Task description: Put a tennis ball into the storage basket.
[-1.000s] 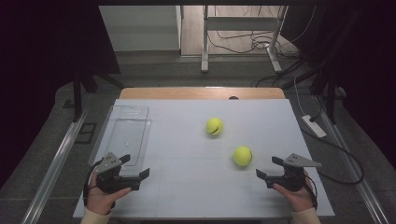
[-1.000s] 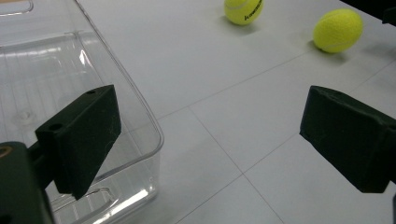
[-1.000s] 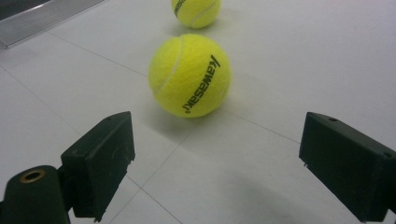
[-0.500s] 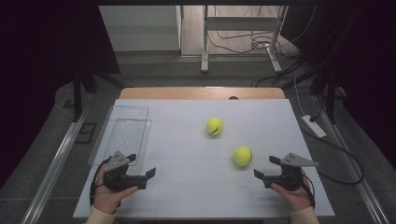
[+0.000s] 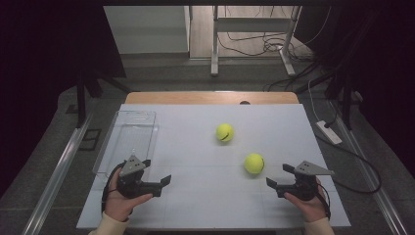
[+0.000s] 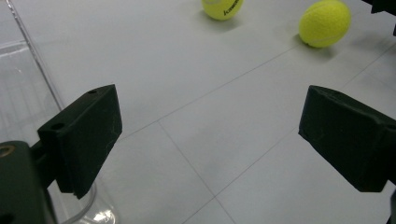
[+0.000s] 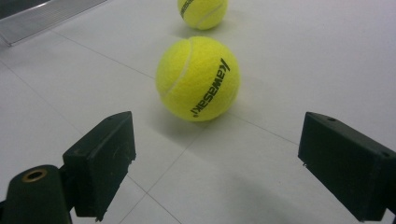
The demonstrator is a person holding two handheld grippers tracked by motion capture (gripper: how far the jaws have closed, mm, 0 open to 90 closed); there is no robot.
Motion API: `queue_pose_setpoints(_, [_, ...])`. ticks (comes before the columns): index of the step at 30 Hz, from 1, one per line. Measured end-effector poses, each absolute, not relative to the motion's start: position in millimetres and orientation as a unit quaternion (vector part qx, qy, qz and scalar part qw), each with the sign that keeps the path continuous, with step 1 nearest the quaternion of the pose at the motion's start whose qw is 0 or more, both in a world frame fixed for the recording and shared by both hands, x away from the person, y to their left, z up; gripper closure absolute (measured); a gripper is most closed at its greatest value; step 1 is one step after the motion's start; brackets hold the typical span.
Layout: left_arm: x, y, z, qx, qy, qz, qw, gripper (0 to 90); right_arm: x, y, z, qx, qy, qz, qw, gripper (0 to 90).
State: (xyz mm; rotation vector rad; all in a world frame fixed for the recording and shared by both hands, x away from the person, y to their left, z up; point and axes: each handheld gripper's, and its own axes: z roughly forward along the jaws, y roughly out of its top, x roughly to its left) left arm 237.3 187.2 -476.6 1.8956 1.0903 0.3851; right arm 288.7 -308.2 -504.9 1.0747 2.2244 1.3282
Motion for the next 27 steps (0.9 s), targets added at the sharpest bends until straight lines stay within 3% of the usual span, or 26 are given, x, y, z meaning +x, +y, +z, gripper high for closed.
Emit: queue_pose_setpoints(27, [259.1,163.7,-468.1,0.781,0.422,0.136,0.439,7.1,287.2,-308.0,-505.9,0.381,0.781,0.465,0.169,11.2])
